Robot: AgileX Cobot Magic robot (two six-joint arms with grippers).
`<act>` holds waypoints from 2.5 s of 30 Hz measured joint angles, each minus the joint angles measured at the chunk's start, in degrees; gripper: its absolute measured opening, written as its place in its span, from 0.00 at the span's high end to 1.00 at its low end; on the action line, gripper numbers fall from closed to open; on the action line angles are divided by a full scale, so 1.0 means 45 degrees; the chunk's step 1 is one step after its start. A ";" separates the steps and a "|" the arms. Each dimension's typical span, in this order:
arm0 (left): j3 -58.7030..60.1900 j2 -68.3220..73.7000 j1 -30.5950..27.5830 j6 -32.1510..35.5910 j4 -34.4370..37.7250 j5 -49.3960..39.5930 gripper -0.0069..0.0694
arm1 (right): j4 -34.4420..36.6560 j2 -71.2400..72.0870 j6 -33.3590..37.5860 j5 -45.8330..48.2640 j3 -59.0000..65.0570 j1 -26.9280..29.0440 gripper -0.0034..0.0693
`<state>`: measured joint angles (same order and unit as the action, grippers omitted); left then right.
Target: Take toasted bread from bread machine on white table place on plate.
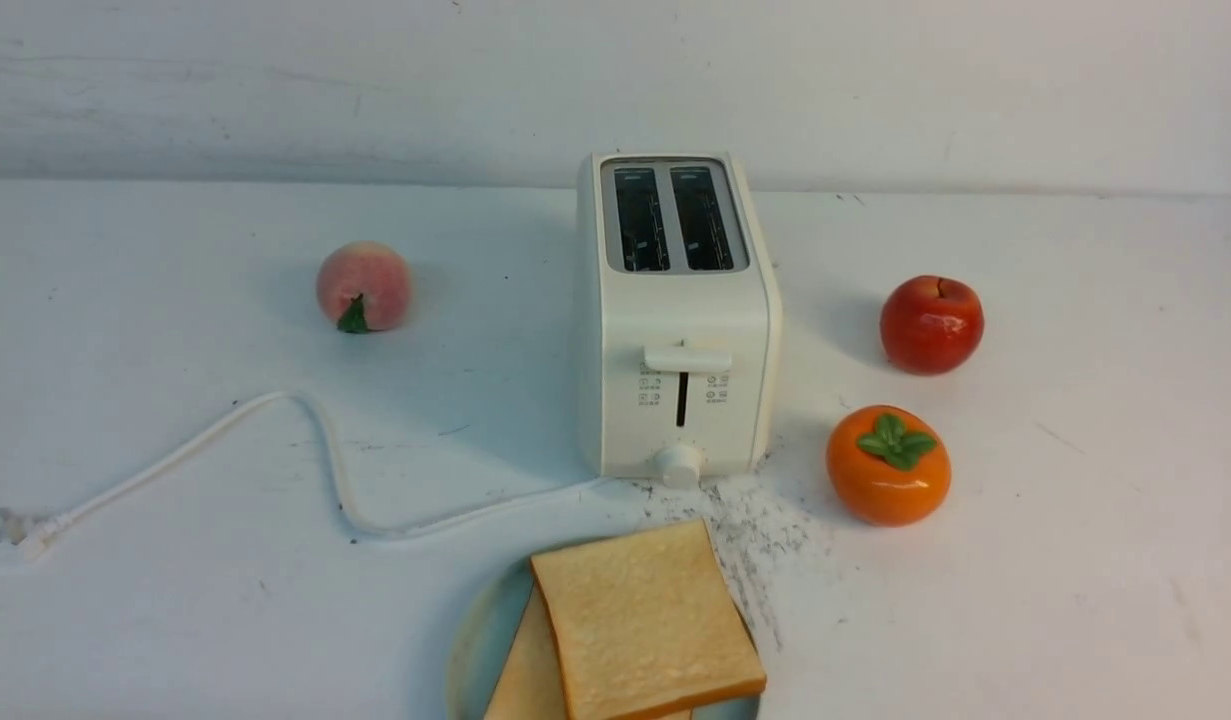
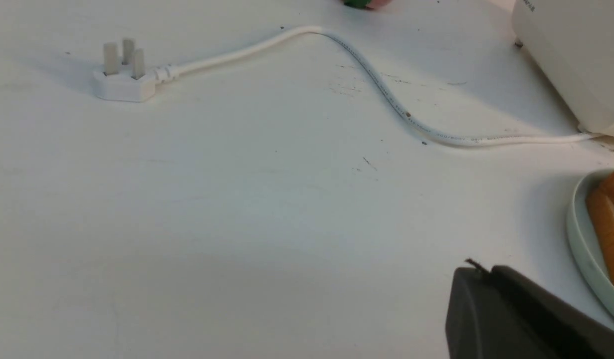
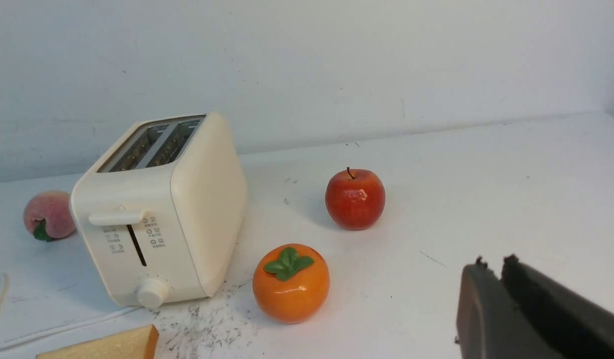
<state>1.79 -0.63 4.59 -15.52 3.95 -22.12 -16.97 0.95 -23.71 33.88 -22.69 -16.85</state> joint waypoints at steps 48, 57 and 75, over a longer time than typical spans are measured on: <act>0.0000 0.0000 0.0000 0.0000 0.0000 0.0000 0.89 | 0.4259 0.0000 0.3915 -0.3015 0.4771 0.2807 0.80; 0.0000 0.0000 0.0000 0.0000 0.0000 0.0000 0.89 | 0.4009 0.0000 0.3915 -0.2635 0.5231 0.3543 0.79; 0.0000 0.0000 0.0000 0.0000 0.0000 0.0000 0.86 | 0.4009 0.0000 0.3915 -0.2635 0.5231 0.3543 0.76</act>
<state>1.79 -0.63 4.59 -15.52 3.95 -22.12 1.07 0.95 -6.09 22.03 0.85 -0.91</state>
